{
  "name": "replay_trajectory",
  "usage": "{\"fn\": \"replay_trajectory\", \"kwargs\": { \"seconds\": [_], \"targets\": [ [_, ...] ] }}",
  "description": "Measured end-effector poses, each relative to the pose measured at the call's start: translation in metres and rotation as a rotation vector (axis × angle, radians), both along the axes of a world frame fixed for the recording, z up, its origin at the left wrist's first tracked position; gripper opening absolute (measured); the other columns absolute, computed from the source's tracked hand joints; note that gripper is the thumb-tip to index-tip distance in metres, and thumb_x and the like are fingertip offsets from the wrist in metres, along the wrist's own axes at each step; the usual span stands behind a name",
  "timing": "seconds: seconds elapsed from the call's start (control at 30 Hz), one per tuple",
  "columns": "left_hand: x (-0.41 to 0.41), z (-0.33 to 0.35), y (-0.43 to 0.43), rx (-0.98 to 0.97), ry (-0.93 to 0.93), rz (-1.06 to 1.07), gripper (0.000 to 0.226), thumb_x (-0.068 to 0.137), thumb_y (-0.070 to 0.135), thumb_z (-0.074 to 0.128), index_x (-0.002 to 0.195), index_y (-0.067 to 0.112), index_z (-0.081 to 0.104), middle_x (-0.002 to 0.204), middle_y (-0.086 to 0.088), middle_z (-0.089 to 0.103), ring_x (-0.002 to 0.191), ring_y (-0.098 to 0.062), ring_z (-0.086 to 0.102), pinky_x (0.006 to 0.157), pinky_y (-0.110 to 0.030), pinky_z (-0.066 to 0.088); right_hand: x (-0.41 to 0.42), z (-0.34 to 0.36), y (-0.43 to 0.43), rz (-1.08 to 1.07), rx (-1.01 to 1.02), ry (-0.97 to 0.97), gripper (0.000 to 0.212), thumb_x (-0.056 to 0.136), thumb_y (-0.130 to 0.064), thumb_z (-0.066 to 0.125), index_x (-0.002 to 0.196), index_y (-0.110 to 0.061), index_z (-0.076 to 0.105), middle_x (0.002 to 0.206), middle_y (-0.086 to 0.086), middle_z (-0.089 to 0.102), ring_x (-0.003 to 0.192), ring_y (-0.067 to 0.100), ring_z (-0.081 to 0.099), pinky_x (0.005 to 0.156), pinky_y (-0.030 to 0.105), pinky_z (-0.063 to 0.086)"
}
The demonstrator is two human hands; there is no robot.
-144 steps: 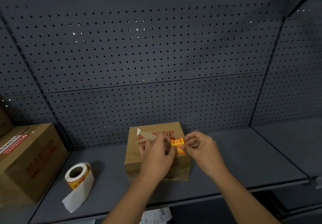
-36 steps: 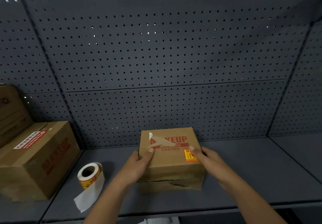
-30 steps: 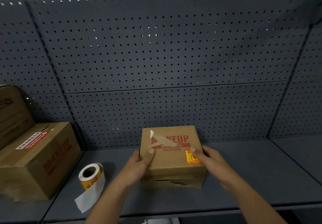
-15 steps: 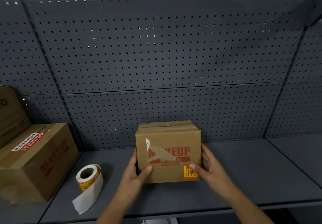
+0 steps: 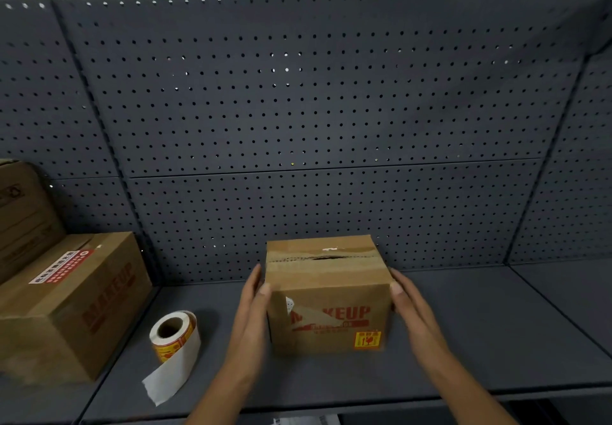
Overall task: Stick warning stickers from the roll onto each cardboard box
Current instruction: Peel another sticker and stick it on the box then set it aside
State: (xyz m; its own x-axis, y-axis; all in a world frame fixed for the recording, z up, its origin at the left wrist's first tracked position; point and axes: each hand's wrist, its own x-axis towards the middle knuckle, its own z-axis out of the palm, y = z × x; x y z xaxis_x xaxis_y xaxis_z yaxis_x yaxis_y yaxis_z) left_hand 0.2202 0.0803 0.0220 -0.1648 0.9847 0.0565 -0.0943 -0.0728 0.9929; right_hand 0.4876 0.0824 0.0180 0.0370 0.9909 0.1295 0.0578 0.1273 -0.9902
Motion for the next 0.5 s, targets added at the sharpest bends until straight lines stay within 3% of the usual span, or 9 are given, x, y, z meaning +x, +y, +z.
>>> {"fn": "replay_trajectory", "kwargs": {
  "seconds": [0.07, 0.13, 0.2, 0.27, 0.37, 0.5],
  "targets": [
    [0.005, 0.012, 0.008, -0.018, -0.034, 0.047, 0.082, 0.075, 0.086, 0.051, 0.149, 0.054, 0.040, 0.154, 0.018, 0.047, 0.141, -0.009, 0.046, 0.119, -0.042, 0.036, -0.002, 0.005, 0.010, -0.043, 0.000, 0.019, 0.066, 0.089, -0.083, 0.046, 0.145, -0.048, 0.051, 0.143, -0.029, 0.056, 0.135, -0.006, 0.049, 0.120, 0.037, 0.038],
    [0.008, 0.021, 0.016, -0.059, -0.059, 0.082, 0.088, 0.071, 0.093, 0.051, 0.148, 0.048, 0.047, 0.151, 0.013, 0.053, 0.138, -0.014, 0.051, 0.120, -0.048, 0.037, -0.004, 0.013, 0.020, -0.075, -0.025, 0.068, 0.069, 0.088, -0.085, 0.047, 0.143, -0.045, 0.054, 0.144, -0.025, 0.057, 0.136, -0.004, 0.049, 0.120, 0.039, 0.036],
    [0.009, 0.025, 0.025, -0.102, -0.046, 0.100, 0.092, 0.067, 0.097, 0.051, 0.144, 0.045, 0.051, 0.144, 0.009, 0.059, 0.133, -0.019, 0.055, 0.117, -0.053, 0.040, -0.009, 0.026, 0.025, -0.080, -0.048, 0.093, 0.049, 0.095, -0.074, 0.047, 0.129, -0.043, 0.064, 0.128, -0.024, 0.066, 0.118, -0.011, 0.058, 0.104, 0.027, 0.044],
    [0.013, 0.028, 0.027, -0.132, -0.036, 0.102, 0.091, 0.067, 0.094, 0.051, 0.144, 0.045, 0.050, 0.142, 0.007, 0.058, 0.132, -0.022, 0.055, 0.115, -0.055, 0.042, -0.014, 0.037, 0.026, -0.067, -0.078, 0.088, 0.042, 0.099, -0.065, 0.045, 0.122, -0.038, 0.068, 0.116, -0.018, 0.072, 0.107, -0.007, 0.064, 0.087, 0.020, 0.045],
    [0.019, 0.030, 0.027, -0.174, -0.019, 0.097, 0.079, 0.077, 0.083, 0.051, 0.143, 0.039, 0.052, 0.137, 0.005, 0.061, 0.127, -0.021, 0.058, 0.112, -0.056, 0.044, -0.020, 0.037, 0.025, -0.065, -0.138, 0.090, 0.040, 0.102, -0.060, 0.047, 0.124, -0.035, 0.067, 0.116, -0.011, 0.072, 0.106, 0.004, 0.067, 0.077, 0.022, 0.048],
    [0.025, 0.033, 0.027, -0.184, -0.042, 0.113, 0.038, 0.103, 0.050, 0.047, 0.130, 0.029, 0.063, 0.120, -0.001, 0.071, 0.112, -0.021, 0.066, 0.100, -0.049, 0.054, -0.028, 0.033, 0.025, -0.102, -0.186, 0.148, 0.031, 0.105, -0.047, 0.049, 0.116, -0.028, 0.071, 0.106, 0.004, 0.076, 0.095, 0.017, 0.072, 0.069, 0.029, 0.054]
  ]
}}
